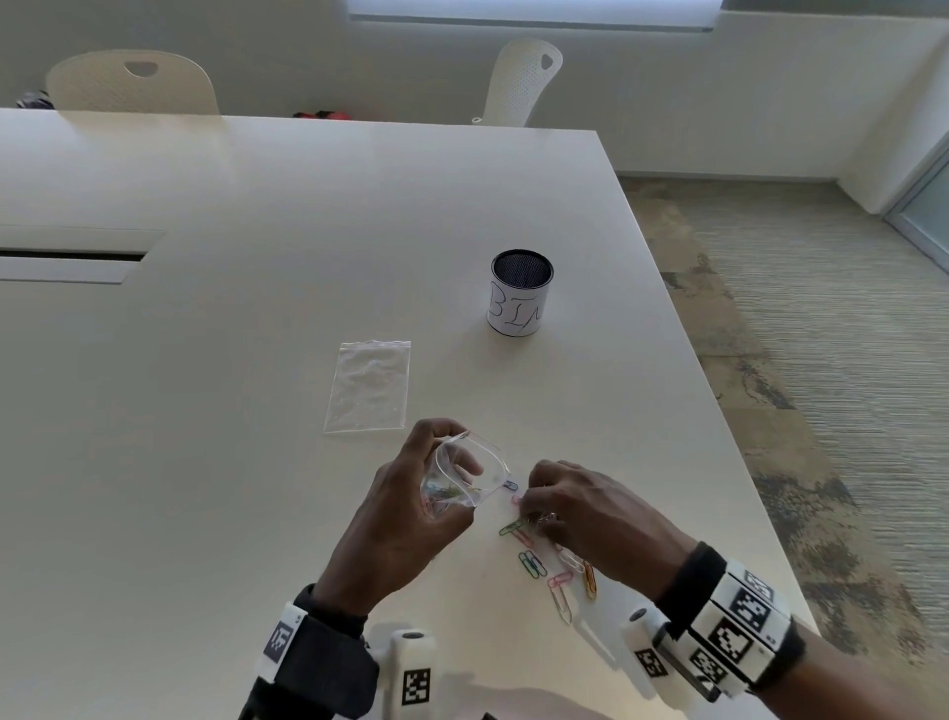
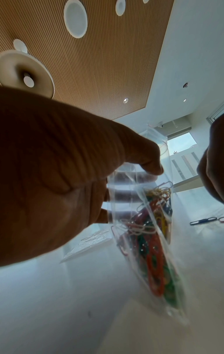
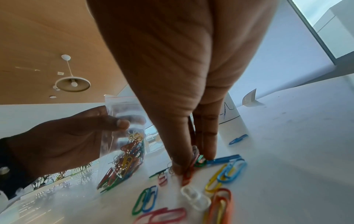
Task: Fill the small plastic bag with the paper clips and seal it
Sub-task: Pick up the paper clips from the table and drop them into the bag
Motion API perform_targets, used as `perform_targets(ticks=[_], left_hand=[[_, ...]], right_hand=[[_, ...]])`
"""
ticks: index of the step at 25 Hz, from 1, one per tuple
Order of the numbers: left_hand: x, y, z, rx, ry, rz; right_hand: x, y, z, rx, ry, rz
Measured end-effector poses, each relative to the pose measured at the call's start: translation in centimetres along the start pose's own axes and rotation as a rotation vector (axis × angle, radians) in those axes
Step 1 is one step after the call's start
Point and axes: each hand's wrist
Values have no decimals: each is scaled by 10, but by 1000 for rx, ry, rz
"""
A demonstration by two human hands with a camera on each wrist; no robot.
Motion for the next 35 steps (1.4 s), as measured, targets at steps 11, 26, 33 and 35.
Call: perform_targets(ticks=[11, 26, 33, 35], left_hand=[[-2, 0, 0, -5, -14, 12], [0, 1, 4, -19, 30, 5], [0, 3, 4, -2, 18, 7], [1, 3, 3, 6, 23, 8]], right_hand=[[3, 18, 12, 565, -257, 185], [40, 67, -55, 396, 56, 251], [25, 74, -23, 406, -94, 376], [11, 62, -1, 341, -218, 316]])
Point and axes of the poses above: each hand's wrist, its own x-axis towards the middle knuckle, its own y-axis out of the back of the hand, z = x × y, and after that the axes turned 2 degrees about -y, right-handed
